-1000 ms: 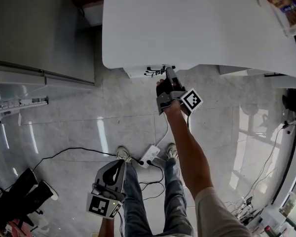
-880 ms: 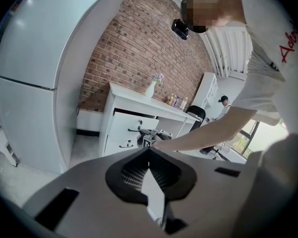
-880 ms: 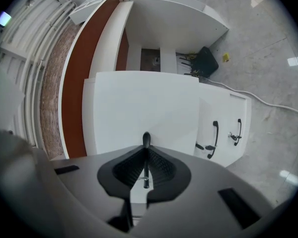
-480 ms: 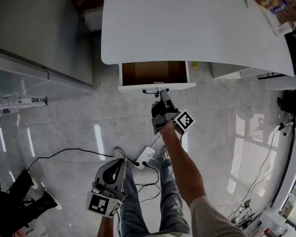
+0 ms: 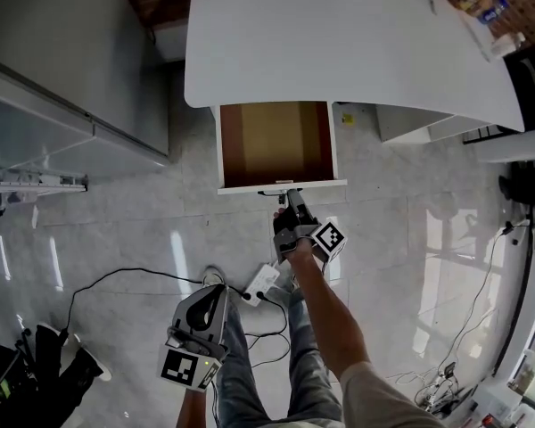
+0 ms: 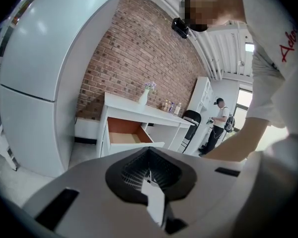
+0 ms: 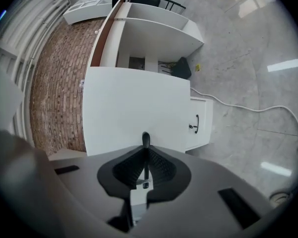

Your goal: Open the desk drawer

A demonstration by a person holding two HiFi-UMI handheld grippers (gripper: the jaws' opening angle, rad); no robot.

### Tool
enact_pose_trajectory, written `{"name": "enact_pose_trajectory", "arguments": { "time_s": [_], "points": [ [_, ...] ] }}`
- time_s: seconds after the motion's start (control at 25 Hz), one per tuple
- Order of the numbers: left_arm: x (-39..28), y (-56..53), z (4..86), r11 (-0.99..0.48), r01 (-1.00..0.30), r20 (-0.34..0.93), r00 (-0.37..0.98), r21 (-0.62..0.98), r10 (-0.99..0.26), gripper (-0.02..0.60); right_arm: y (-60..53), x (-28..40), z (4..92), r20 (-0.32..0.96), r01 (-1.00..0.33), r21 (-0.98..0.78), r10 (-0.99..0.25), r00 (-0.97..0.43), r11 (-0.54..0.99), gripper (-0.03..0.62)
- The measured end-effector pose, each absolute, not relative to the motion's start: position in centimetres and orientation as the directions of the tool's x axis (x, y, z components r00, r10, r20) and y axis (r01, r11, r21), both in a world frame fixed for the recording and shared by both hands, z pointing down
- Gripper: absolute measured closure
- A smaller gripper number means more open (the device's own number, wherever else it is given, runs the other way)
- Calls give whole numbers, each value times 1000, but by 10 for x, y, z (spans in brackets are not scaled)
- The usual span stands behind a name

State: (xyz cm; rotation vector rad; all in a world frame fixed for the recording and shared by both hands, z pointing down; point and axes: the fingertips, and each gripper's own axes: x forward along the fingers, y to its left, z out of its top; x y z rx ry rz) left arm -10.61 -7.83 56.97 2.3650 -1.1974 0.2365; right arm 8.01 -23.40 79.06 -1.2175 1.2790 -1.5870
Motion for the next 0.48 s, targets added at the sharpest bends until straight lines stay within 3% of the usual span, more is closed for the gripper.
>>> {"name": "enact_pose_trajectory", "arguments": {
  "time_s": [0.48],
  "points": [
    [-106, -62, 576, -496, -803, 364, 594, 332, -718, 569, -208, 81, 827, 332, -46, -942, -902, -277, -333, 562]
  ]
}}
